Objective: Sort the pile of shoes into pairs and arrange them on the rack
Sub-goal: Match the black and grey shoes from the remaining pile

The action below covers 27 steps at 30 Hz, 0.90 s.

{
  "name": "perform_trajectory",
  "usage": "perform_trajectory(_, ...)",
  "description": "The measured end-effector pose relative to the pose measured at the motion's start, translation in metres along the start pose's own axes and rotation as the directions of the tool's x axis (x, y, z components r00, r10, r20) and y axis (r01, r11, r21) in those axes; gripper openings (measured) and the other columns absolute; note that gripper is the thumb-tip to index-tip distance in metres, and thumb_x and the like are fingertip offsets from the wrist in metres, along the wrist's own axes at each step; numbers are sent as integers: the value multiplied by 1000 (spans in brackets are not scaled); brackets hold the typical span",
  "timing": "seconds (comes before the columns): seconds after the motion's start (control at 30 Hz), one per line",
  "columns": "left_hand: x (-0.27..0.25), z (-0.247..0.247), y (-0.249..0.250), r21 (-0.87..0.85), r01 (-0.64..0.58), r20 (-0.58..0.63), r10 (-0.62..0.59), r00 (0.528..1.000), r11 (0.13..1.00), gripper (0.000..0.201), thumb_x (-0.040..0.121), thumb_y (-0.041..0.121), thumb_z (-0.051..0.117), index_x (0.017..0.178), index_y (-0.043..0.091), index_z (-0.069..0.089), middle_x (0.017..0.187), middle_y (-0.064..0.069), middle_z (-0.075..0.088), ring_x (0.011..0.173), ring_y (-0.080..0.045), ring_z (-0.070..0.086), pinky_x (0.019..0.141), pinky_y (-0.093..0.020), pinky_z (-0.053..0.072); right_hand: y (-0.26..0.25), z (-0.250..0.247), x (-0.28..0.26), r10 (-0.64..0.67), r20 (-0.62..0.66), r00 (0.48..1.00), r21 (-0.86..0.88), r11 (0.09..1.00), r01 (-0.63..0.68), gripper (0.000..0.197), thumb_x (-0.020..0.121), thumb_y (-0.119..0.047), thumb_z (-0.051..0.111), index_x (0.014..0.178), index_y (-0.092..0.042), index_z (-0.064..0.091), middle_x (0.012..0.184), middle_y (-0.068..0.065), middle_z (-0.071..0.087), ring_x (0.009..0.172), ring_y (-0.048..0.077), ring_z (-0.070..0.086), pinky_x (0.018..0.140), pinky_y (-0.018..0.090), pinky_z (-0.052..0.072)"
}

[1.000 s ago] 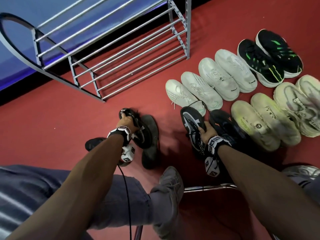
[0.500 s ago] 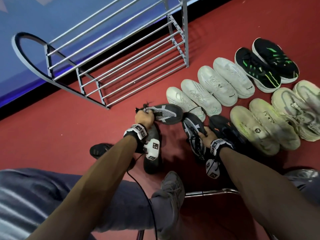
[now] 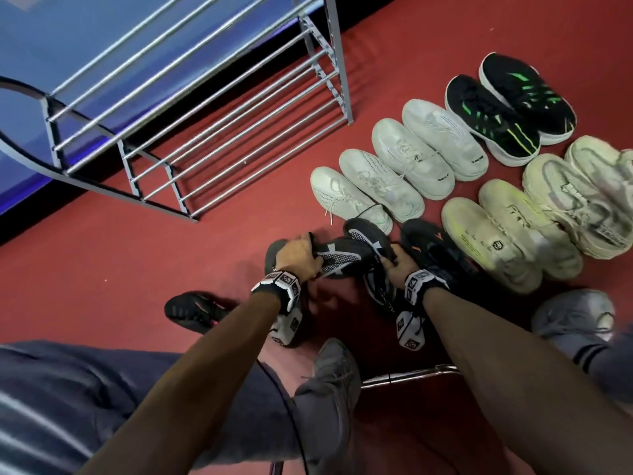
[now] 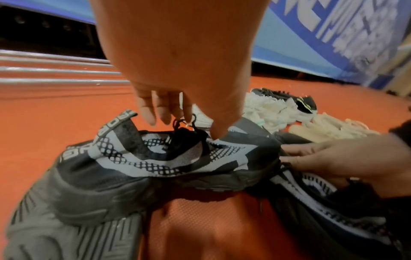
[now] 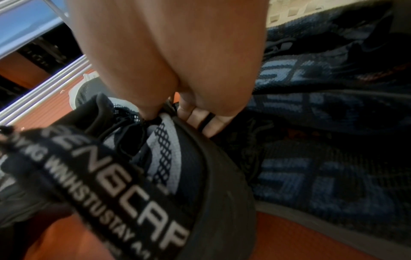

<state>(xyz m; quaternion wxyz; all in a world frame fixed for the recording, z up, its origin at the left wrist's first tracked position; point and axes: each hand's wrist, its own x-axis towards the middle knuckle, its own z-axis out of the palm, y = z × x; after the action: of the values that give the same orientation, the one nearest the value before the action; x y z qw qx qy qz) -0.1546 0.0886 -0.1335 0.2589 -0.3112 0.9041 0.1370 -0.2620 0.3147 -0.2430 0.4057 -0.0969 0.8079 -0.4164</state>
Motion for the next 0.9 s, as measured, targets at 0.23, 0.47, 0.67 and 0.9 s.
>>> perform_trajectory(0.23,9,23,17,248,-252,169,214,962,935,127,54,68,84,150,8,25,142,-11,42,128,-34,50,105,-49,41,-1,-4,-2,0,4,1000,-31,1000,1,26,95,-29,61,117,-16,57,98,5,67,97,26,64,87,34,48)
perform_trajectory(0.47,13,19,22,295,-160,112,132,985,942,100,57,52,88,132,11,36,123,-11,51,110,-33,60,88,-47,51,-4,-4,-3,15,8,1000,-20,1000,-15,33,96,-23,61,125,-9,55,106,13,68,100,29,64,89,35,50)
perform_trajectory(0.67,3,11,12,-160,207,104,-192,976,965,111,62,69,79,140,6,31,124,-10,55,110,-31,61,87,-37,53,-13,-10,-4,69,43,997,-37,997,-67,31,96,-25,62,122,-9,58,110,11,68,107,28,63,90,33,47)
perform_trajectory(0.9,27,98,-10,-548,500,384,-329,863,671,123,17,94,74,119,27,71,112,7,76,93,-13,74,90,-31,59,-29,-7,-18,18,-20,1000,-145,989,-21,27,97,-30,57,118,-14,58,112,12,68,107,31,63,82,28,43)
